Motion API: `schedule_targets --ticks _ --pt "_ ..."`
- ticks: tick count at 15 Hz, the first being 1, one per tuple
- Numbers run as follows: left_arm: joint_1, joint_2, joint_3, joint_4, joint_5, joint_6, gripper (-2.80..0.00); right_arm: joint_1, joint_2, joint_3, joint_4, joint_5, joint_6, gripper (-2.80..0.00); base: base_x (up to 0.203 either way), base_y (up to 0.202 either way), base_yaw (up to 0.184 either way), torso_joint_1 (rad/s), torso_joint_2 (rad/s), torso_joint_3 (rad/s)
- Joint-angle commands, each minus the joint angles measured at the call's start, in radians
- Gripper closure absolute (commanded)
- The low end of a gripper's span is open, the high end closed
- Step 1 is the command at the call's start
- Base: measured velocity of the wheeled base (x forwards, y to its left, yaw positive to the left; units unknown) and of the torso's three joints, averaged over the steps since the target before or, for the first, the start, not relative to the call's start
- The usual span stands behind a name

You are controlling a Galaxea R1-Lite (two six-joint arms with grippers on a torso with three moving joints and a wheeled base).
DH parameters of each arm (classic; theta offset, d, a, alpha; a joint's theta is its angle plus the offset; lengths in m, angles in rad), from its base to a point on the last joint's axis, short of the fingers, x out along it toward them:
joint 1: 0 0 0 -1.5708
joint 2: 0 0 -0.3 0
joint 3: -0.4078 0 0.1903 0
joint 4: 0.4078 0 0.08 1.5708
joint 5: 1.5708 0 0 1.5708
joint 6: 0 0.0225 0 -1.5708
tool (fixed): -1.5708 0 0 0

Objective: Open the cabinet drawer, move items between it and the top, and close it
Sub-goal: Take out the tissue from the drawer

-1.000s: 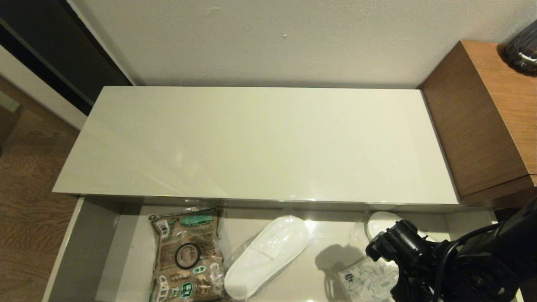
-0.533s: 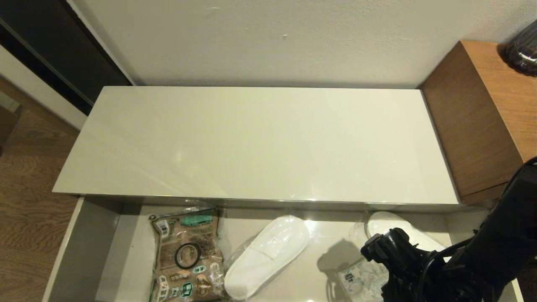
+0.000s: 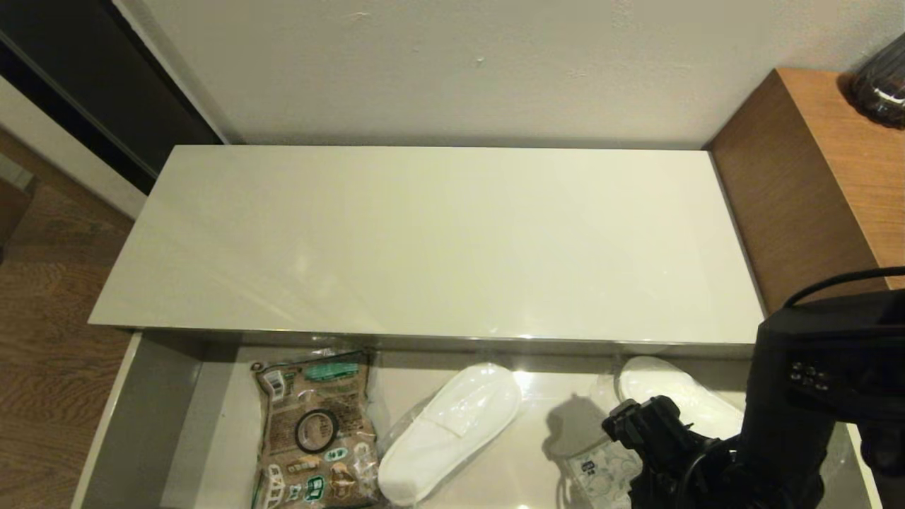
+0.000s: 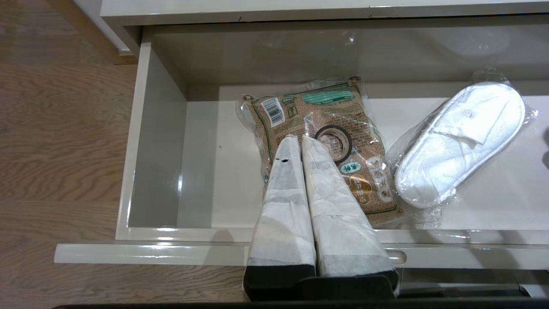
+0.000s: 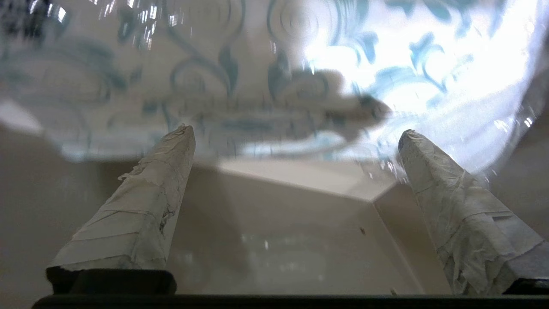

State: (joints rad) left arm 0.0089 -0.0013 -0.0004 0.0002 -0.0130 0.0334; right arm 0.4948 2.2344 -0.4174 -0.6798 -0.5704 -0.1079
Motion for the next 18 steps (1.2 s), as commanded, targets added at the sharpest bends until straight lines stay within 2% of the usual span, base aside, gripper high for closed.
schedule_targets --ticks 1,8,11,12,13,18 --pt "0.000 0.001 -0.001 0.000 -0.001 0.000 0.00 -0.020 0.112 -0.008 -0.094 -0.003 -0.030 -2.80 0.000 0.000 0.000 0.000 0.00 0.000" --pt "0.000 0.001 0.000 0.000 -0.001 0.000 0.00 -0.069 0.225 -0.005 -0.412 -0.003 -0.220 -2.80 0.000 0.000 0.000 0.000 0.00 0.000" --pt "0.000 0.001 0.000 0.000 -0.001 0.000 0.00 -0.068 0.226 0.016 -0.451 -0.002 -0.259 -2.80 0.000 0.000 0.000 0.000 0.00 0.000" --pt "0.000 0.001 0.000 0.000 -0.001 0.000 0.00 -0.070 0.222 0.017 -0.451 -0.002 -0.265 -0.14 0.000 0.000 0.000 0.000 0.00 0.000" --pt "0.000 0.001 0.000 0.000 -0.001 0.000 0.00 -0.070 0.218 0.016 -0.451 -0.002 -0.266 0.00 0.000 0.000 0.000 0.000 0.00 0.000" --pt "0.000 0.001 0.000 0.000 -0.001 0.000 0.00 -0.076 0.141 0.042 -0.416 0.003 -0.292 0.00 0.000 0.000 0.000 0.000 0.00 0.000"
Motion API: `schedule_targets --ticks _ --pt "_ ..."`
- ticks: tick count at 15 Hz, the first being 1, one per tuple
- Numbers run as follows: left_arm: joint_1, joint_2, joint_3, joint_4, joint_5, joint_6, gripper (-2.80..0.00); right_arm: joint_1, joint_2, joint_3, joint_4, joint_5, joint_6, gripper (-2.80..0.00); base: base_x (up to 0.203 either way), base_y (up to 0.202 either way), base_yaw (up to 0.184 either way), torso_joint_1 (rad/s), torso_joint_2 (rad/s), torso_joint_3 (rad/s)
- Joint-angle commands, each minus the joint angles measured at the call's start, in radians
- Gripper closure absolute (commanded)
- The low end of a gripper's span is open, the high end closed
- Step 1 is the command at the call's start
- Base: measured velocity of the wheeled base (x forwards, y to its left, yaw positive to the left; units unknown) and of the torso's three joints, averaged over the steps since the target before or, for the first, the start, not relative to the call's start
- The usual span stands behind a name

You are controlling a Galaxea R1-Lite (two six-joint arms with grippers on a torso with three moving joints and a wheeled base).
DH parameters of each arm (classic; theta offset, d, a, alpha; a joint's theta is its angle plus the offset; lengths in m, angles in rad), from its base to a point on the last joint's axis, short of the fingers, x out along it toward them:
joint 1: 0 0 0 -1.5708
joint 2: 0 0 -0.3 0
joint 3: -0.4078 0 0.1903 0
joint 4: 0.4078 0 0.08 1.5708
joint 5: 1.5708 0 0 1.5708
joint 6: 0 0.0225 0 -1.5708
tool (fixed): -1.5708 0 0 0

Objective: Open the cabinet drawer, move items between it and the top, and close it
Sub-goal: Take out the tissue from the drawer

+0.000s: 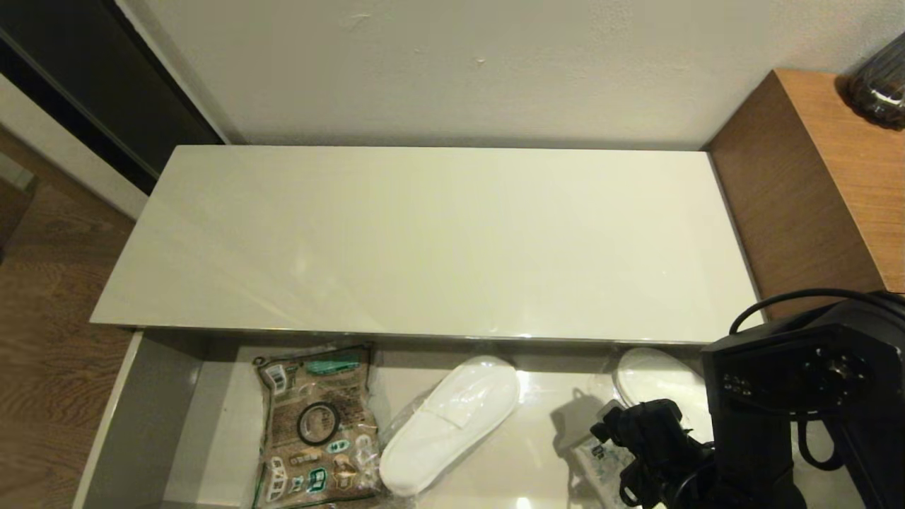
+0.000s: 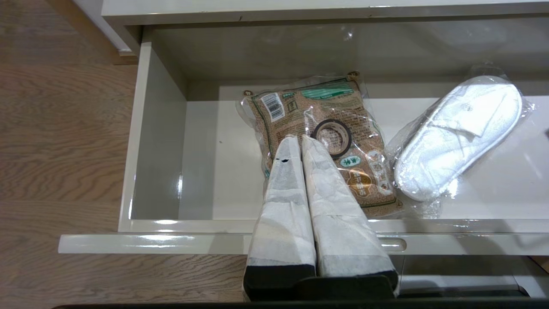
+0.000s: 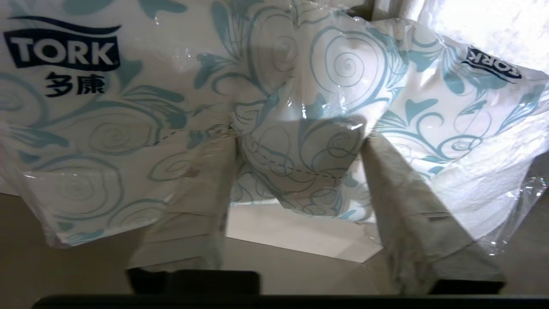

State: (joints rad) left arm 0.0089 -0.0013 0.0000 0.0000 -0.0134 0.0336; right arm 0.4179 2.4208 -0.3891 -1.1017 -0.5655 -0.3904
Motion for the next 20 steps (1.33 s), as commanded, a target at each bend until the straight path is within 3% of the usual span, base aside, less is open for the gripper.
schedule_targets --ticks 1,4,7,13,14,20 --pt "0.000 0.001 0.000 0.000 0.000 0.000 0.00 0.001 -0.086 0.019 0.035 0.001 -0.016 0.00 0.000 0.000 0.000 0.000 0.00 0.000" --pt "0.000 0.001 0.000 0.000 0.000 0.000 0.00 -0.012 -0.277 -0.004 0.245 0.027 -0.024 0.00 0.000 0.000 0.000 0.000 0.00 0.000" --pt "0.000 0.001 0.000 0.000 0.000 0.000 0.00 -0.038 -0.397 -0.115 0.549 0.051 -0.003 0.00 0.000 0.000 0.000 0.000 0.00 0.000" --pt "0.000 0.001 0.000 0.000 0.000 0.000 0.00 -0.090 -0.414 -0.240 0.760 0.053 0.055 0.00 0.000 0.000 0.000 0.000 0.00 0.000" --pt "0.000 0.001 0.000 0.000 0.000 0.000 0.00 -0.099 -0.398 -0.275 0.769 0.052 0.067 -2.80 0.000 0.000 0.000 0.000 0.00 0.000" --pt "0.000 0.001 -0.002 0.000 0.000 0.000 0.00 -0.129 -0.350 -0.324 0.773 0.046 0.079 -2.80 0.000 0.000 0.000 0.000 0.00 0.000"
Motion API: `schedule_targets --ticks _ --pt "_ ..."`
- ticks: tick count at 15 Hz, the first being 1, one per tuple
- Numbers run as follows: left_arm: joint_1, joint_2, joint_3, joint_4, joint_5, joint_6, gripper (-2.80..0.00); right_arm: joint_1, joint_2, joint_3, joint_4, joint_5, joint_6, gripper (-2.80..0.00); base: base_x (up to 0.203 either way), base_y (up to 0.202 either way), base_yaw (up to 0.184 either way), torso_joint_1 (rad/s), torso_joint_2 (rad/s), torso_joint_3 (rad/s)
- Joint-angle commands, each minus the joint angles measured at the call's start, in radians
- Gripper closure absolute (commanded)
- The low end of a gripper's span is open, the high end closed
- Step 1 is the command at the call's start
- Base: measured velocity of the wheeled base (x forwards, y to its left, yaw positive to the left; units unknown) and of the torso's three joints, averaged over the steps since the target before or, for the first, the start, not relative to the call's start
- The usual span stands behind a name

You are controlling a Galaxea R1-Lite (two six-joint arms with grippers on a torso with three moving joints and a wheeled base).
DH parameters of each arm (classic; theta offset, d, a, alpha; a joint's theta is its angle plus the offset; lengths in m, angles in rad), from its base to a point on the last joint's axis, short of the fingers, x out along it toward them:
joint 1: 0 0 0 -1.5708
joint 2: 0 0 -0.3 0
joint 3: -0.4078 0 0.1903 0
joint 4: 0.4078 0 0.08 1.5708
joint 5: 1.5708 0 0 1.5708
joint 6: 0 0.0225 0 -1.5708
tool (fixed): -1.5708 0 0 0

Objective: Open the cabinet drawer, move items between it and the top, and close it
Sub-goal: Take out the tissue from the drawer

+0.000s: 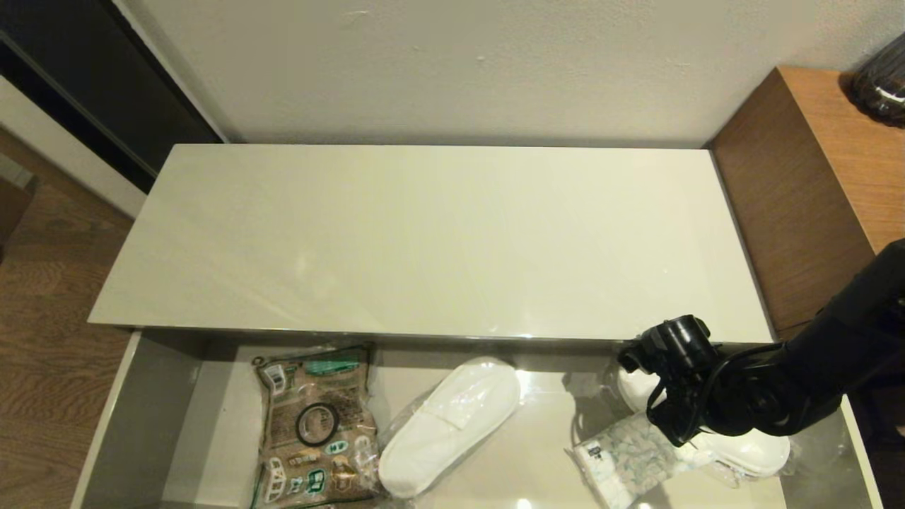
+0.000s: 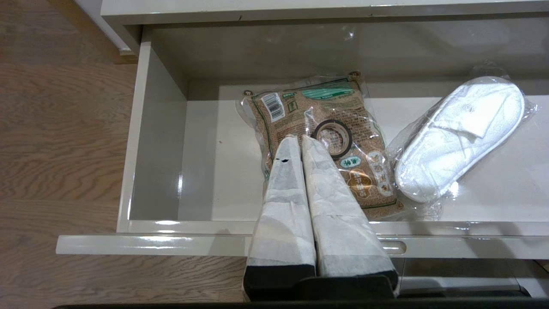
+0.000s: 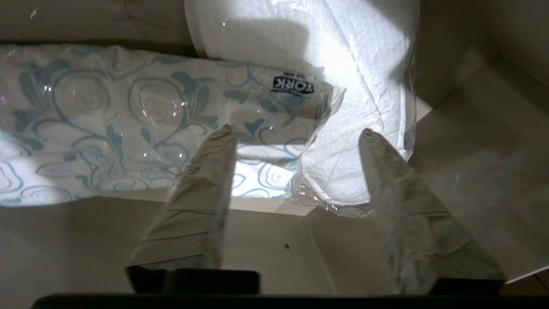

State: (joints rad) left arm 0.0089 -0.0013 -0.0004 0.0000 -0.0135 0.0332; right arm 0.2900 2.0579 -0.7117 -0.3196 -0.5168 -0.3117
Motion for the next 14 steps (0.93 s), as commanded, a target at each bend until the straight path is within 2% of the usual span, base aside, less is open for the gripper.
schedule_targets --ticks 1,6,9,12,14 --pt "0.000 0.001 -0.001 0.000 0.000 0.001 0.00 -0.002 0.014 0.000 -0.010 -0.003 0.000 -2.80 0.000 0.000 0.000 0.000 0.00 0.000" --pt "0.000 0.001 -0.001 0.000 0.000 0.001 0.00 -0.001 0.052 0.070 -0.026 -0.005 0.065 -2.80 0.000 0.000 0.000 0.000 0.00 0.000" --pt "0.000 0.001 0.000 0.000 0.000 0.001 0.00 0.001 0.124 0.132 -0.120 0.005 0.128 -2.80 0.000 0.000 0.000 0.000 0.00 0.000" --pt "0.000 0.001 0.000 0.000 0.000 0.001 0.00 0.000 0.211 0.143 -0.241 0.010 0.134 -2.80 0.000 0.000 0.000 0.000 0.00 0.000" --pt "0.000 0.001 0.000 0.000 0.000 0.001 0.00 -0.001 0.256 0.092 -0.289 0.041 0.123 -2.80 0.000 0.000 0.000 0.000 0.00 0.000"
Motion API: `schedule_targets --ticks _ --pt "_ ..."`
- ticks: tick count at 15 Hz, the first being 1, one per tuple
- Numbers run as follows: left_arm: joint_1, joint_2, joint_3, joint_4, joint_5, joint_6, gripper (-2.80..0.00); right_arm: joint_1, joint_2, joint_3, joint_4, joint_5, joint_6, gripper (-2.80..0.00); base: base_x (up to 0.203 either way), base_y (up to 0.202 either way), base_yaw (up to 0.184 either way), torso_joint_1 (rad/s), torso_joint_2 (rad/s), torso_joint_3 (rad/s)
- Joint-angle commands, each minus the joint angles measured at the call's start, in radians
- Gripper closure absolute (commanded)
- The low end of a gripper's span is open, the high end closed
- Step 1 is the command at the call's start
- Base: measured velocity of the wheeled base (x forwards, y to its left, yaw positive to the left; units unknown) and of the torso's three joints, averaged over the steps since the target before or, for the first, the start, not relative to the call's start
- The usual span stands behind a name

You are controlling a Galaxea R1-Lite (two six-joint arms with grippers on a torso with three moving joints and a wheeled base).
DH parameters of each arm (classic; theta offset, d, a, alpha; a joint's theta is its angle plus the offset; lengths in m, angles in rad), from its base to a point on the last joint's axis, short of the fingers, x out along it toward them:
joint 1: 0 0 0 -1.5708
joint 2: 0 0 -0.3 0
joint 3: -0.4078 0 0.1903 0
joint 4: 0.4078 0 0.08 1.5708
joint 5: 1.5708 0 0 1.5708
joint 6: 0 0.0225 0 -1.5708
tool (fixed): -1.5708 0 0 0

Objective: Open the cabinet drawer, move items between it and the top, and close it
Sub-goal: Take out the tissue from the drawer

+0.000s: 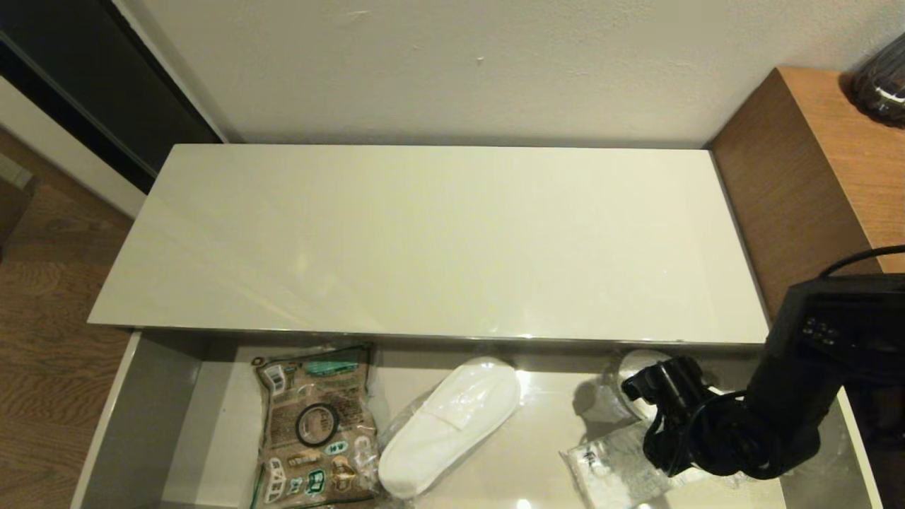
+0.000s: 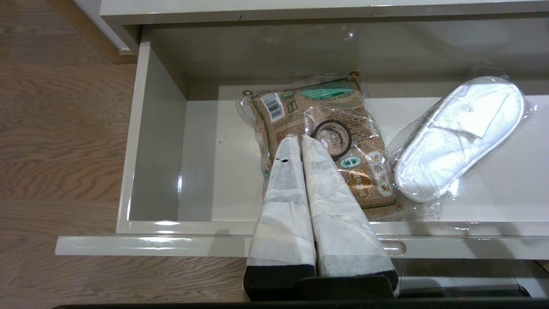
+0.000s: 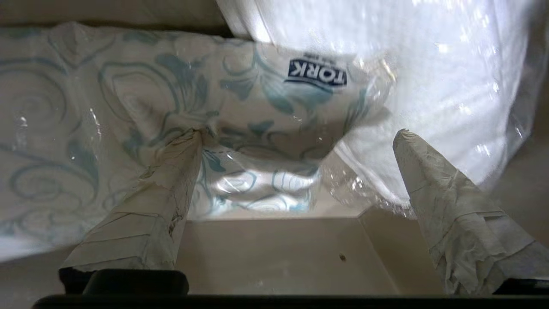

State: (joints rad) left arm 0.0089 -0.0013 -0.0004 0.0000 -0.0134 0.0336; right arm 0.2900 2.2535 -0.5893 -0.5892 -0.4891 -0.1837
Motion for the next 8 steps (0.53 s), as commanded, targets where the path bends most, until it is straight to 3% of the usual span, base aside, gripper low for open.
schedule_targets --ticks 1,8 --pt "-0.001 0.001 0.000 0.000 0.000 0.000 0.00 0.000 0.060 -0.037 -0.023 0.030 -0.026 -2.80 0.000 0.000 0.000 0.000 0.00 0.000" --pt "0.000 0.001 0.000 0.000 0.000 0.000 0.00 0.001 0.046 -0.043 -0.037 0.089 -0.112 -2.80 0.000 0.000 0.000 0.000 0.00 0.000"
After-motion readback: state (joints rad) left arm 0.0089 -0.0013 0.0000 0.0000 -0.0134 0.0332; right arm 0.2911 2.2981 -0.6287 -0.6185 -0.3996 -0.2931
